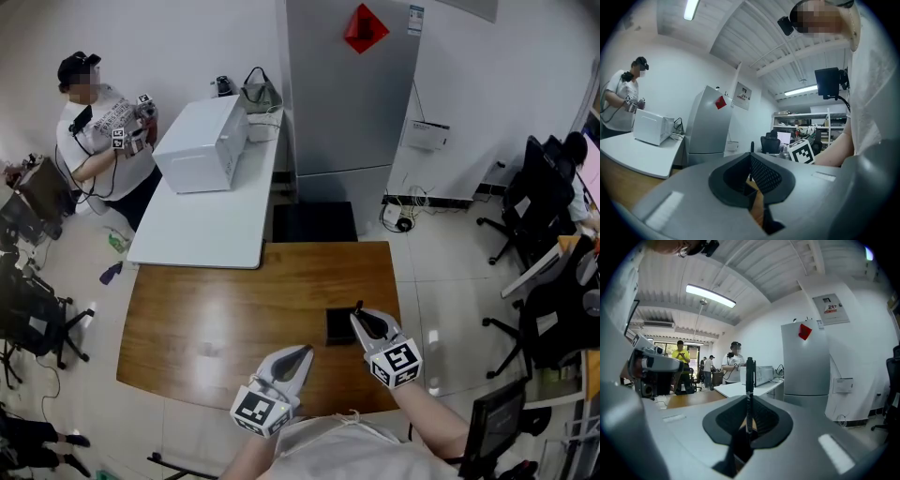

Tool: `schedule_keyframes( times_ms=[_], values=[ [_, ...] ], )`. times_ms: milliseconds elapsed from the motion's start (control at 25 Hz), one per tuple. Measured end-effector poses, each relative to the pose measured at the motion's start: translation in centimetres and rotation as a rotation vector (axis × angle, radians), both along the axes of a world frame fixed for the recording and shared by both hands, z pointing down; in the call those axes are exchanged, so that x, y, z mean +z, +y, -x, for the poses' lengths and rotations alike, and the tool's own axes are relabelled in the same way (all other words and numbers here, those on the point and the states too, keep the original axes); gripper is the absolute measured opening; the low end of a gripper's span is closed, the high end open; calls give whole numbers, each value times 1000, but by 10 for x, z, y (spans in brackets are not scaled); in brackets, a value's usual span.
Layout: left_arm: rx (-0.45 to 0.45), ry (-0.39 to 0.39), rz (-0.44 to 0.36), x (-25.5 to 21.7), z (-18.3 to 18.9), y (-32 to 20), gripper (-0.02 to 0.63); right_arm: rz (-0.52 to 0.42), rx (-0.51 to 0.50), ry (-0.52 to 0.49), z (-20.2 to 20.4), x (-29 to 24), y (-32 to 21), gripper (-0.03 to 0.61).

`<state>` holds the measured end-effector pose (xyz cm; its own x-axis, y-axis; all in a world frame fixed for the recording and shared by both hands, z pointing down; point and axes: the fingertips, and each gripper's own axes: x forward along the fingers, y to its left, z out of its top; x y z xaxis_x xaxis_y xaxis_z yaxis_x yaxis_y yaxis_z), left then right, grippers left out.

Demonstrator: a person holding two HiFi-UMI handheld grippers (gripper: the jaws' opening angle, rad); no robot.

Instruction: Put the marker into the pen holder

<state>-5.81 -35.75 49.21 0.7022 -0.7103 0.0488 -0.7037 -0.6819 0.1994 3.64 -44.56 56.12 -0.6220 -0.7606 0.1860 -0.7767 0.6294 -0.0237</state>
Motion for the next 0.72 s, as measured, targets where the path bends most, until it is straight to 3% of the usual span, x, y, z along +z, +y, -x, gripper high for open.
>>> schedule_keyframes(
  times_ms=[600, 720],
  values=[
    [-9, 12, 6, 2, 9, -28, 17, 150, 13, 20, 3, 69, -13, 35],
    [-9, 14, 8, 5, 10, -28, 17, 184, 26, 7, 3, 77, -10, 107]
  ],
)
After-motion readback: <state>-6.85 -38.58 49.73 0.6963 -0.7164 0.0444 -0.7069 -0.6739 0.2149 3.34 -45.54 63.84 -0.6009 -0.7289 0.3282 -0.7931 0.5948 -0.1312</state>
